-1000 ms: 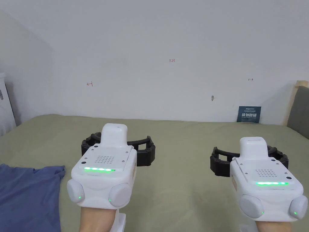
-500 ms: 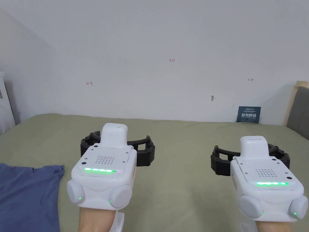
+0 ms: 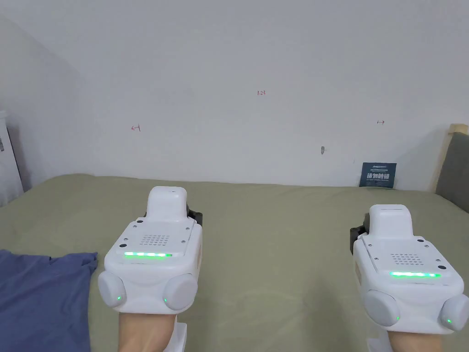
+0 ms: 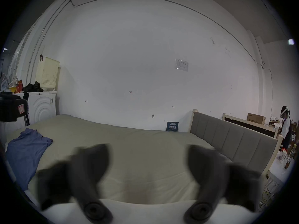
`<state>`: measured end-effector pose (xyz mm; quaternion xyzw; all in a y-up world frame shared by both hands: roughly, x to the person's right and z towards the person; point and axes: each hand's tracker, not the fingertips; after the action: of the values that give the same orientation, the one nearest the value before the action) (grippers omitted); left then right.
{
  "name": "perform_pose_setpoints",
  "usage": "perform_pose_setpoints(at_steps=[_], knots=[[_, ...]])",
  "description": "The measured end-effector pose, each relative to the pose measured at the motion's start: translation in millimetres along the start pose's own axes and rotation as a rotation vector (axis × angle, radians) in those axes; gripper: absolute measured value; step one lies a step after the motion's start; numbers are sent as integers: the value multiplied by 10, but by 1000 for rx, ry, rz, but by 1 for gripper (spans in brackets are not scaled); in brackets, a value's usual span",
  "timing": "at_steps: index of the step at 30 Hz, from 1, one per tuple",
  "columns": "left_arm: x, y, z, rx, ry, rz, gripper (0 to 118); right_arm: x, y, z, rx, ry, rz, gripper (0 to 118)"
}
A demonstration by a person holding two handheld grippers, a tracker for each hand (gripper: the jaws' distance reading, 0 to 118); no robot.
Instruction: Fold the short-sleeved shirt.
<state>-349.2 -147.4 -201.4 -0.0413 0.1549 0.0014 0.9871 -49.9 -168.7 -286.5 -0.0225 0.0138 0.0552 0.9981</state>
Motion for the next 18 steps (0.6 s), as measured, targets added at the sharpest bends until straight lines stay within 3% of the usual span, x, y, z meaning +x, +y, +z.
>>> perform_pose_setpoints(at_steps=[1,2,12,18], knots=[[-43,25,-4,-21,-19,17,0,-7,27,7,4,78,16,1],[-72,49,2,-22,-10,25,0,14,35,-3,-1,83,7,1],[52,-94,-104,-65,-6,-43,0,48,54,-165,-45,37,15,1],[-581,-111,-103,-102,135,-23,0,-511,14,-329,-63,155,32,1]])
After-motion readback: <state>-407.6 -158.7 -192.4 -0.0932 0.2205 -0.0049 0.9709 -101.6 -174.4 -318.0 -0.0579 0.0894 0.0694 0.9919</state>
